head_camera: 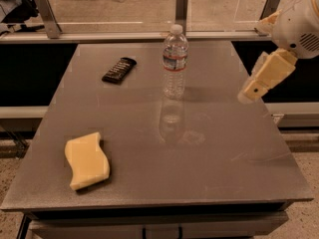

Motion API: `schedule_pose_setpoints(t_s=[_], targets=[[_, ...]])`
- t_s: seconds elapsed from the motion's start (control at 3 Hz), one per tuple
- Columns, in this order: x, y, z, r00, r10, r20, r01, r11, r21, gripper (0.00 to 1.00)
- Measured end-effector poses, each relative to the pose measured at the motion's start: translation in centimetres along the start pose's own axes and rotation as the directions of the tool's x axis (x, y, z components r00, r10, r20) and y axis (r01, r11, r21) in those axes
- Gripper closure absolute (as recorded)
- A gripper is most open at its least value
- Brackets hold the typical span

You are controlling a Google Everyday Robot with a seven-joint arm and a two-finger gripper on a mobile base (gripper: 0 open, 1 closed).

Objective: Knock water bottle over

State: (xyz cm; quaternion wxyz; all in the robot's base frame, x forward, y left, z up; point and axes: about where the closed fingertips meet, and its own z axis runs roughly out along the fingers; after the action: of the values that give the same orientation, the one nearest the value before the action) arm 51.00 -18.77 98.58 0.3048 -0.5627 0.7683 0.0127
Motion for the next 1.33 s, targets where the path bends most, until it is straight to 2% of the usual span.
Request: schedule_pose_setpoints(t_s=[0.33, 0.67, 1.0, 1.33], targets=[[-2.8, -2.2, 2.6, 0.986, 0.037, 0.161, -0.038, 0.9993, 0.003, 0.0], [-5.5, -3.3, 5.6, 0.961, 0.069, 0.267, -0.065, 0.9976, -0.025, 0.0], [-5.5, -3.3, 5.6, 0.961, 0.069, 0.267, -0.065, 0.9976, -0.025, 0.0], [-5.5, -3.2, 6.0, 0.947, 0.111, 0.302, -0.097, 0.9934, -0.061, 0.0]])
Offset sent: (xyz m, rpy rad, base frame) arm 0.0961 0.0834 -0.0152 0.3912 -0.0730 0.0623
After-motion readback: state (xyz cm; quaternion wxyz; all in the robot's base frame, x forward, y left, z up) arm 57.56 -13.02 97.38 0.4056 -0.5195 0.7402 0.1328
